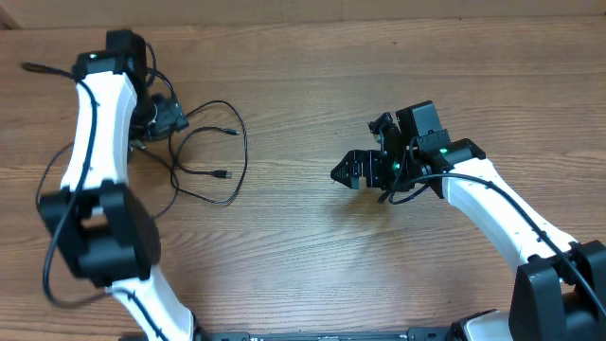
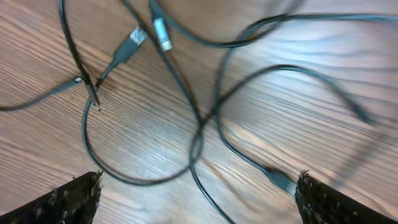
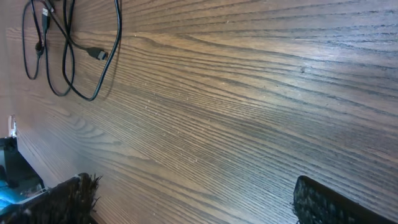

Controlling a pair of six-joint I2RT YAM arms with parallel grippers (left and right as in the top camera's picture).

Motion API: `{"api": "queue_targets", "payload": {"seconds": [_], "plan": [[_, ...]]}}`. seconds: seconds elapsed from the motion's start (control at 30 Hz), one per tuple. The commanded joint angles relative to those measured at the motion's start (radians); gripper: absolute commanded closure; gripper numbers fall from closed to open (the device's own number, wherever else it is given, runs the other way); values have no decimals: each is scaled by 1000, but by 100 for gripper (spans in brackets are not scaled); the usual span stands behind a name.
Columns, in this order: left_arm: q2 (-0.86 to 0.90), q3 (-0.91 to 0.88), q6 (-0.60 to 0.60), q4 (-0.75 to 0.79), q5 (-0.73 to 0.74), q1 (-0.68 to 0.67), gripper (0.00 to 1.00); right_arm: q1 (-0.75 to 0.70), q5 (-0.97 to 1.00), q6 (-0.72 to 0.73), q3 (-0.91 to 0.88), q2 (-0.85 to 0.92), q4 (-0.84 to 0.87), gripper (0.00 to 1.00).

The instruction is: Untangle cables

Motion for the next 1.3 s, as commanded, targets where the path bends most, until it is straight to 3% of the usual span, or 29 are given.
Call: {"api": "queue_targets", "payload": {"seconds": [0.0,0.3,0.6,1.27], "plan": [[-166,35,71,-23,88,-54,0,-1,8,-3,-2,7,13,0],[-307,35,67,-157,106,-249,0,-1,82,-3,-2,7,14,0],[-304,35,67,-126,106,-391,0,-1,86,-3,-2,7,36,0],[-304,35,67,-122,105,-409,0,-1,86,-3,-2,7,37,0]]}}
